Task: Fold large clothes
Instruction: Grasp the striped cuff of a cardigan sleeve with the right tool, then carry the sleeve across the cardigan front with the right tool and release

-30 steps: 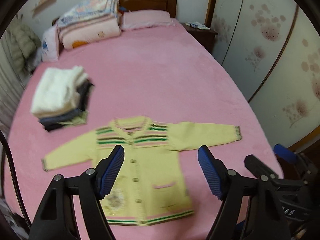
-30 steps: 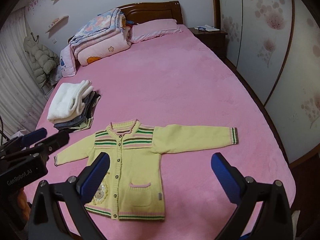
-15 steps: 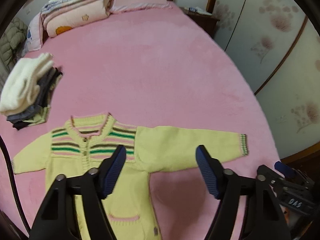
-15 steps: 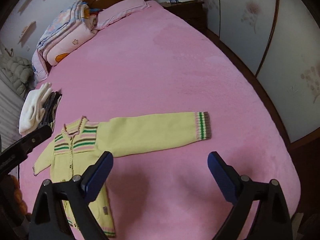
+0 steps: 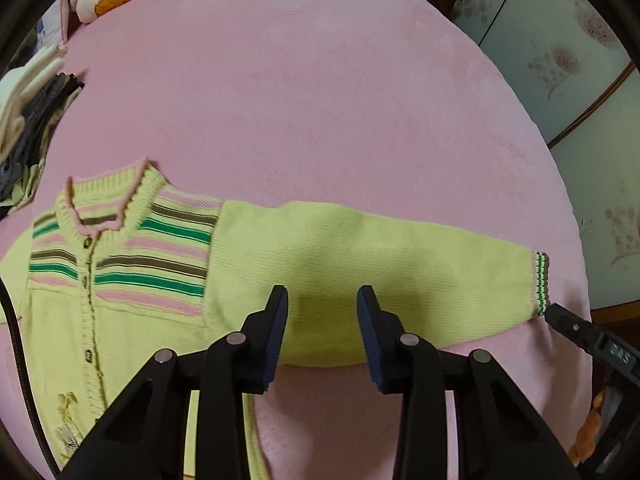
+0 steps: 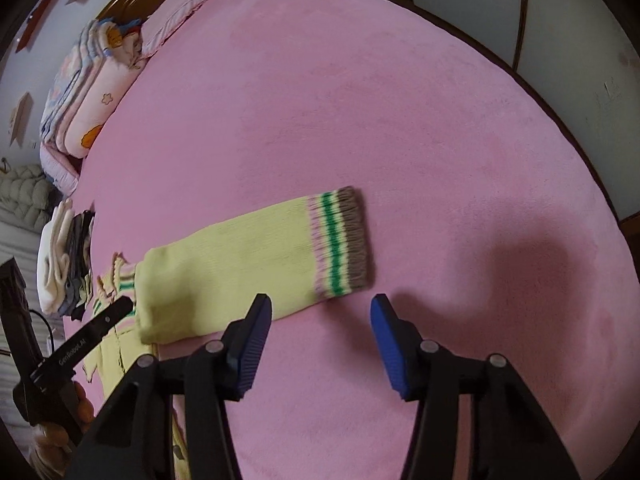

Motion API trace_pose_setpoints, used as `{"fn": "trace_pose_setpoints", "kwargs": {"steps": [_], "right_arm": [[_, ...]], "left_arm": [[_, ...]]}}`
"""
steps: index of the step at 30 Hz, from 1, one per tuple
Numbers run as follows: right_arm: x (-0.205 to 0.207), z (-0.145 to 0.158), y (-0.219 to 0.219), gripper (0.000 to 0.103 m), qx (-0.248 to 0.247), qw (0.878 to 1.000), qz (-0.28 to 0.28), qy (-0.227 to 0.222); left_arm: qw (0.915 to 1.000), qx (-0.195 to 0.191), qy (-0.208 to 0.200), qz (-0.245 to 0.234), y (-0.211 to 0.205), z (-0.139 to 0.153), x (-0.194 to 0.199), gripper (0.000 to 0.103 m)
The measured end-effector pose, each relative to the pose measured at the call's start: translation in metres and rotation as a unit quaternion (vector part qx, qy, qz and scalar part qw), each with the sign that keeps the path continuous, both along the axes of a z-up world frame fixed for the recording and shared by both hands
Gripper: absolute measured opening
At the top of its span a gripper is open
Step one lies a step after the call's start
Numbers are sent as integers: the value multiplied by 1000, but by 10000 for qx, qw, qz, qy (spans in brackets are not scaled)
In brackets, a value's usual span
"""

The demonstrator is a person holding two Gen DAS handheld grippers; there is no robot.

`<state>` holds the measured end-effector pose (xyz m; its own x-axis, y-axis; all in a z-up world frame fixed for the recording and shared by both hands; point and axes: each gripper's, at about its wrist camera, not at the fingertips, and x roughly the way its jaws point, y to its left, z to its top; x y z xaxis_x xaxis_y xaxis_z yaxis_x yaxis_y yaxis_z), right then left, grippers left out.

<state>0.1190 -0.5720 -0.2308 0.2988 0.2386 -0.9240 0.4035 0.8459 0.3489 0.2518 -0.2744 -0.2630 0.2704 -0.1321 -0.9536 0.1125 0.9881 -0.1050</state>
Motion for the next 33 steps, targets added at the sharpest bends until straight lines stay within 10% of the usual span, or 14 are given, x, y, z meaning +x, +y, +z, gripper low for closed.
{"fn": "trace_pose_setpoints", "kwargs": {"steps": [9, 15, 23, 33], "right_arm": [[14, -27, -2, 14, 364, 9992, -91, 115], [15, 16, 22, 11, 303, 9978, 173, -569], [32, 95, 117, 11, 441, 9791, 1438, -1367], [64, 119, 306, 14, 579, 9406, 2883, -1699]], "left_arm": [[9998, -101, 75, -177, -17, -5, 0, 27], [9999, -102, -8, -29, 0, 15, -7, 26], [9971, -104, -279, 706, 93, 58, -24, 27], [9850, -7, -290, 1701, 254, 59, -48, 28]]}}
